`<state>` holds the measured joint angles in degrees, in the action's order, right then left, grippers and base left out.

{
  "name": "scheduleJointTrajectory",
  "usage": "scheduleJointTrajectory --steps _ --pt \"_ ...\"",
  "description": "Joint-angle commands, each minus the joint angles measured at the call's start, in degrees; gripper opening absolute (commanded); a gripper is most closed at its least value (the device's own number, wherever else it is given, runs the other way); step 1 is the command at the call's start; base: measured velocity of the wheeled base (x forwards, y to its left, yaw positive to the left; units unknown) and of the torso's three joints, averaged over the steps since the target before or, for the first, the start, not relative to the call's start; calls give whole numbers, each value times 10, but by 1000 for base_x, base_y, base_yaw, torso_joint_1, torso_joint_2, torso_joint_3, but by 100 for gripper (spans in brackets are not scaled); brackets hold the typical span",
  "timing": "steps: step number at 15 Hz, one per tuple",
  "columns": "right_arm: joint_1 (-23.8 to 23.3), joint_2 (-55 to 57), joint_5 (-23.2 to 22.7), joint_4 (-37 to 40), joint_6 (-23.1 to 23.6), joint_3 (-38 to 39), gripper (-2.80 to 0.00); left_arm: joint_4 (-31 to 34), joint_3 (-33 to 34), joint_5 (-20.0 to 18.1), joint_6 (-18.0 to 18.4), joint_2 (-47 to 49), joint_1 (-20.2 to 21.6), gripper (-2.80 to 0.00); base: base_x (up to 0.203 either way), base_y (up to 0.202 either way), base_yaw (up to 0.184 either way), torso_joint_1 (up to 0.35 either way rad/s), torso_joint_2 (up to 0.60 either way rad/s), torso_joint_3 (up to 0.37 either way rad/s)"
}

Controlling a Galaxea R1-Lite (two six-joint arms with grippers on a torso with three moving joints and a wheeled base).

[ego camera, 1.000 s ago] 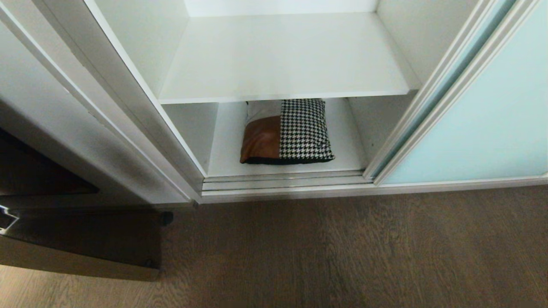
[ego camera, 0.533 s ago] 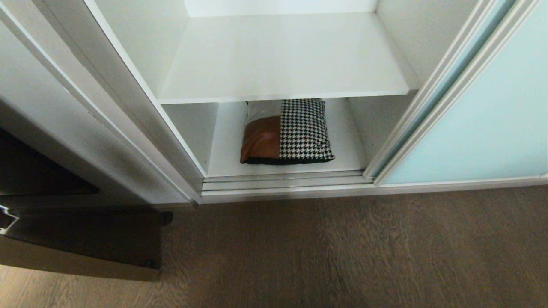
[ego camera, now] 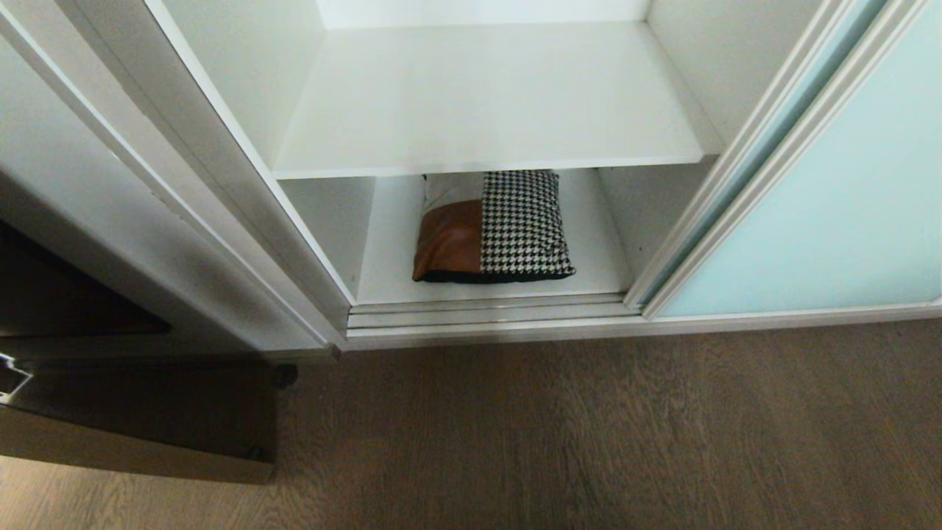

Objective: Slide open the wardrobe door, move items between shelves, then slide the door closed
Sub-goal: Open the door

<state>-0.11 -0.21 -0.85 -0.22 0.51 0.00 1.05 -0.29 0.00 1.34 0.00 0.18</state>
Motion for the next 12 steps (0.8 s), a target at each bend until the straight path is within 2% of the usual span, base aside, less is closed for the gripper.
scheduleJointTrajectory --steps 1,12 --pt "0 2 0 0 0 0 -280 1 -1 0 0 1 0 -280 0 0 0 0 0 0" --pt "0 2 0 0 0 0 -280 0 0 0 -3 1 0 -280 179 0 1 4 2 3"
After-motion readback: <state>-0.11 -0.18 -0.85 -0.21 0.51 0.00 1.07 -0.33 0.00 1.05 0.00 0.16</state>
